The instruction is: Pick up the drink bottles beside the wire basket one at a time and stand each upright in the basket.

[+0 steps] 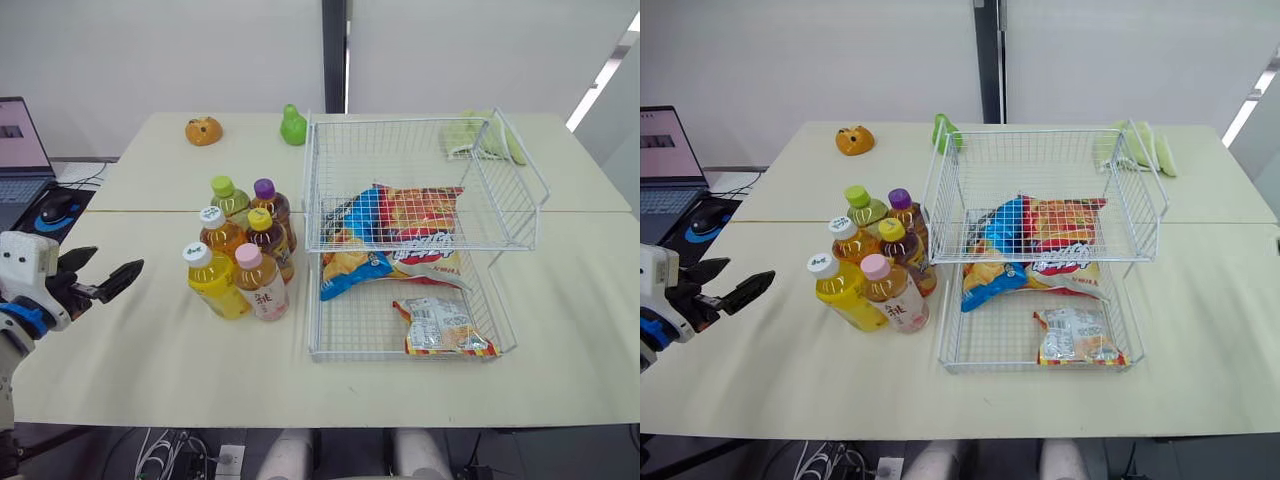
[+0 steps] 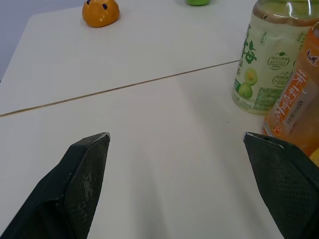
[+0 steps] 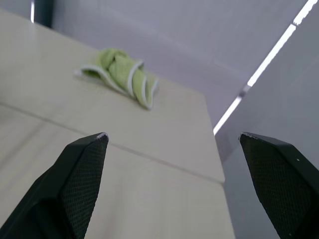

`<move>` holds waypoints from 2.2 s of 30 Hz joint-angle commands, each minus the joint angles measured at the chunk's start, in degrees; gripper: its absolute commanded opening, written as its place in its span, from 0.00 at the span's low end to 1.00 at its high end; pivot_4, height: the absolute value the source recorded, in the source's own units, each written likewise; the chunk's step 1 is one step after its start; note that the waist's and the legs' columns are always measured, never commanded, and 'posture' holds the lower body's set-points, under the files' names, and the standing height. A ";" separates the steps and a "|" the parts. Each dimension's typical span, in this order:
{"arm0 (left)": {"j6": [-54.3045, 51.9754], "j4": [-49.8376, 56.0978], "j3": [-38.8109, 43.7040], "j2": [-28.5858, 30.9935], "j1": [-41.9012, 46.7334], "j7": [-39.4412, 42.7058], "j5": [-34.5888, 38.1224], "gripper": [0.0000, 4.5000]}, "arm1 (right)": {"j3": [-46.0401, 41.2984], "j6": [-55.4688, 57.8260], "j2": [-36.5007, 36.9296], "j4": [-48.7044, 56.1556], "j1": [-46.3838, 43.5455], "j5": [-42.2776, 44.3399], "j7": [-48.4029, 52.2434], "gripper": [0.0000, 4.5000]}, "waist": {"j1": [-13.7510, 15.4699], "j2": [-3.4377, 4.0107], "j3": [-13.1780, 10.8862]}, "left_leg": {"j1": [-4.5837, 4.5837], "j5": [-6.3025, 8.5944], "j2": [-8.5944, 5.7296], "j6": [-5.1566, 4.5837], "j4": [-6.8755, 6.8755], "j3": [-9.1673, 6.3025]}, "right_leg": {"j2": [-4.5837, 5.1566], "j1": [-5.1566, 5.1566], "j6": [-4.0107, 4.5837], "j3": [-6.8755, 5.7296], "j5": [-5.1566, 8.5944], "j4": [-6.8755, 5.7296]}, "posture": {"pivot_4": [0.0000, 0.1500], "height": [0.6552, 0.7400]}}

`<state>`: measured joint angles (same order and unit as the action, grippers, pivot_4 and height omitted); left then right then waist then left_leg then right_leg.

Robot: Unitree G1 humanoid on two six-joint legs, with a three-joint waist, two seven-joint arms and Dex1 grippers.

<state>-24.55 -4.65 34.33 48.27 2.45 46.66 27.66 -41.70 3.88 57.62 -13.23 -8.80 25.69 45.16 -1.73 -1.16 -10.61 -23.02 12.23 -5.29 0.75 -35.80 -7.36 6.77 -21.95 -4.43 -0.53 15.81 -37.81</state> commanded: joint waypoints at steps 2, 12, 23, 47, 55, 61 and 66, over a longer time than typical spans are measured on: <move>-1.43 3.25 0.59 1.78 0.93 -0.11 1.04 0.98 | -1.75 7.12 3.17 10.02 -5.59 8.36 0.77 1.00 | 0.11 0.00 0.00 | -0.02 0.00 0.03 0.00 0.00 -0.04 | 0.01 -0.01 0.02 0.00 -0.01 0.01 | 1.00 1.00; -5.44 10.64 5.62 1.10 -4.48 -0.45 3.21 0.98 | 13.05 31.46 8.51 29.15 -21.26 32.87 8.79 1.00 | 0.16 0.06 -0.05 | -0.43 0.01 0.09 0.02 0.00 -0.18 | 0.24 -0.35 0.14 -0.03 -0.03 0.10 | 1.00 1.00; -18.41 30.59 19.23 0.07 -19.69 2.88 14.55 0.98 | 31.15 34.54 2.94 31.13 -31.21 31.60 20.64 1.00 | 0.24 0.04 -0.06 | -0.84 0.04 0.02 0.00 -0.07 -0.17 | 0.27 -0.71 0.10 -0.08 -0.06 0.17 | 1.00 1.00; -23.83 57.11 -2.07 -15.46 -8.55 -43.96 22.79 0.98 | 33.92 35.52 -4.39 32.03 -32.33 28.18 22.30 1.00 | 1.96 0.01 -0.04 | -0.80 0.03 0.02 0.00 -0.27 -0.09 | -0.10 -0.59 0.09 -0.08 -0.20 0.14 | 1.00 1.00; -23.27 51.76 -7.70 -12.40 -4.38 -43.87 17.66 0.98 | 33.97 35.93 -4.82 31.34 -33.24 27.36 22.81 1.00 | 1.95 0.01 -0.04 | -0.79 0.03 0.01 0.00 -0.27 -0.06 | -0.12 -0.59 0.09 -0.06 -0.20 0.14 | 1.00 1.00; -22.01 50.38 -10.88 -13.59 -2.96 -43.17 14.59 0.98 | 33.69 36.46 -5.06 31.66 -33.50 27.36 22.53 1.00 | 1.94 0.01 -0.04 | -0.80 0.03 0.02 0.01 -0.26 -0.09 | -0.13 -0.59 0.07 -0.07 -0.21 0.14 | 1.00 1.00; -21.50 51.02 -11.40 -13.69 -3.01 -42.18 13.40 0.74 | 33.04 36.81 -4.86 32.29 -33.16 27.76 22.31 1.00 | 1.94 0.01 -0.04 | -0.81 0.03 0.01 0.01 -0.26 -0.09 | -0.12 -0.60 0.07 -0.06 -0.21 0.13 | 1.00 1.00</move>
<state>-47.72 44.88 22.88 34.56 -1.00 3.95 41.96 -6.73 40.76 52.39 17.65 -41.46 52.85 67.46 0.21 -1.15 -10.65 -23.82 12.26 -5.28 0.76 -36.06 -7.45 6.64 -22.55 -4.36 -0.60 15.60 -37.67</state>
